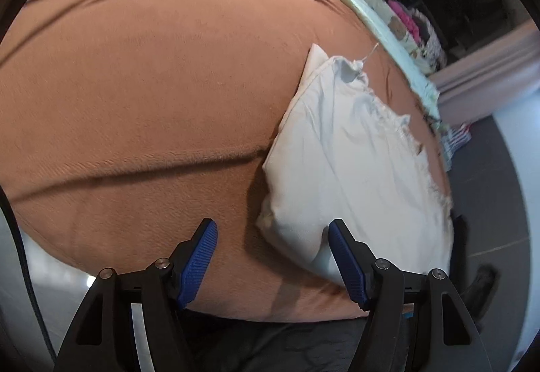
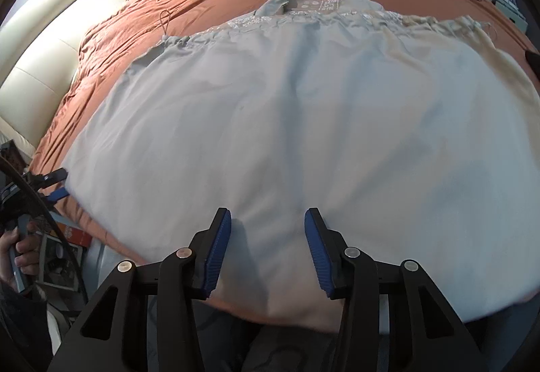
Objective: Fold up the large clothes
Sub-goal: 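Move both tools to the hem edge of the folded jacket, then grasp the jacket hem with both tools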
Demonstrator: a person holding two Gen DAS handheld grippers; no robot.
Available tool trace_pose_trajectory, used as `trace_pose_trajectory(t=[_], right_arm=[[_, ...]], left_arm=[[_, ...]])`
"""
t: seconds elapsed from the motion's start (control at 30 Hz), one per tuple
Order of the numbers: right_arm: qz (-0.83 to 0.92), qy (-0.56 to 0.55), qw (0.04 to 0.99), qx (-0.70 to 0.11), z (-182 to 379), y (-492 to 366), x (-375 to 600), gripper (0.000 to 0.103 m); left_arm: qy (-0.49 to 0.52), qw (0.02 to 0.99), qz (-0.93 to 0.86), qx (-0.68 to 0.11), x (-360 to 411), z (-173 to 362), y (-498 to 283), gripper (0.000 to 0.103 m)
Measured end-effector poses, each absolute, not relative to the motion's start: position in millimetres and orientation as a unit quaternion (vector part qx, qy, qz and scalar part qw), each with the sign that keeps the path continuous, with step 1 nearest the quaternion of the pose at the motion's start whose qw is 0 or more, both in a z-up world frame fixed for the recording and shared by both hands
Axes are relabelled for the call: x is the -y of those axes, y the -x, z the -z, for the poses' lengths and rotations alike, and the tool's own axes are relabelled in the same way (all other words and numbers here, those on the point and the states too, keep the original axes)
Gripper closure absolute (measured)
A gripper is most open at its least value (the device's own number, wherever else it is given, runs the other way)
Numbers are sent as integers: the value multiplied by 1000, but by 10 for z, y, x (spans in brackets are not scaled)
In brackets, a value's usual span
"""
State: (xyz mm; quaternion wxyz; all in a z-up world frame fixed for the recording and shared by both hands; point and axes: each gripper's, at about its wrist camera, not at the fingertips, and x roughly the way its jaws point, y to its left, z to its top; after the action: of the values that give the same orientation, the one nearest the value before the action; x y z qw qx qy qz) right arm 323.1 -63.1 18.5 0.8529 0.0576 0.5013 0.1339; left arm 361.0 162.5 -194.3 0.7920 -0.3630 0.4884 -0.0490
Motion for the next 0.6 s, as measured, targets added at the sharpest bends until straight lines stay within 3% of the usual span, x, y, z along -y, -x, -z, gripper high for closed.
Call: trace_pose_trajectory(t=[0.2,0.23,0.3,0.4,0.6], right_arm=[[-126,-81,851,-503,-160,-3035,686,72],[-126,-79,851,-504,-171,-3019,679,75],[-131,-73,848,-509,-205,-3012,649,76],[-139,-64,843,-516,-216,-3109,636,77],[-131,-58,839,-525,-197,-3568,598,78]], left_arm=[[425,757,61,-493,-1601,2043,-3701,35],[431,755,64,-491,-1599,2042,-3699,38],[446,745,57,-494,-1616,2083,-3679,54],[460,740,46,-490,-1662,2111,-3634,65],[492,729,29,-475,-1695,2136,-3566,68]])
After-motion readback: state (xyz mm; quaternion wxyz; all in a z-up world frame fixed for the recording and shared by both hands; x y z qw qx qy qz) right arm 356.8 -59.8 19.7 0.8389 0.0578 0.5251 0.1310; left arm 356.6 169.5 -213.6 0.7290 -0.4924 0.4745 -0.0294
